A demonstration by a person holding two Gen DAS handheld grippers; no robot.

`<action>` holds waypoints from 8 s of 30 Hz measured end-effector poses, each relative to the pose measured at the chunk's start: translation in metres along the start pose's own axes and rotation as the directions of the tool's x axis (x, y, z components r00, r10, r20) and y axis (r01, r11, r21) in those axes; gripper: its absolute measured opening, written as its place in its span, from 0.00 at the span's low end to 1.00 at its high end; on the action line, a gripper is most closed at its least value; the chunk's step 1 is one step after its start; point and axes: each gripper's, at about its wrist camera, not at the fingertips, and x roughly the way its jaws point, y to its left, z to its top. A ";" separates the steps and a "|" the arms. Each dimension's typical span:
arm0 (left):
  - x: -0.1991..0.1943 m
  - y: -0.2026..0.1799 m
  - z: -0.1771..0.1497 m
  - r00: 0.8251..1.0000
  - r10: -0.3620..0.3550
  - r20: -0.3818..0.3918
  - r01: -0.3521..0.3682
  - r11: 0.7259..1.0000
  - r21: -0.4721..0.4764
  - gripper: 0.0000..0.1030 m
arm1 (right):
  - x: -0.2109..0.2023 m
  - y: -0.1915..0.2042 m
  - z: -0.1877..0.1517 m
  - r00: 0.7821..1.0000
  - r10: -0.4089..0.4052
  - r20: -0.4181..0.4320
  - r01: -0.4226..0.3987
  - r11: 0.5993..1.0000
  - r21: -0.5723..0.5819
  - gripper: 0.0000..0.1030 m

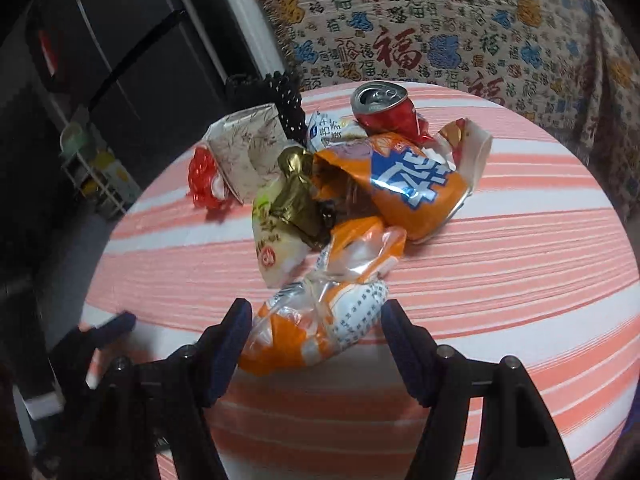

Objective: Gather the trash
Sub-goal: 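Move both tools back over the table toward the remaining trash, then grasp the cream snack bar wrapper with the left tool while the right tool grasps the orange candy bag, then carry both items over the blue wastebasket and open both tools to drop them, then move both tools back over the table toward the remaining trash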

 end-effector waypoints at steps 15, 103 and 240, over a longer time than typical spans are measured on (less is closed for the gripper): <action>-0.004 0.000 0.005 0.997 -0.076 0.021 0.076 0.996 -0.041 1.00 | -0.038 -0.027 -0.054 0.995 -0.098 -0.005 0.097 0.993 -0.063 0.67; -0.033 -0.004 0.012 0.965 -0.256 0.061 0.251 0.965 0.070 0.21 | -0.042 -0.040 -0.017 0.998 -0.024 -0.056 0.015 0.987 -0.158 0.45; -0.003 0.004 0.010 0.998 0.042 -0.040 -0.043 0.998 -0.045 0.98 | -0.007 0.005 -0.012 0.999 0.036 -0.036 -0.044 0.969 -0.243 0.65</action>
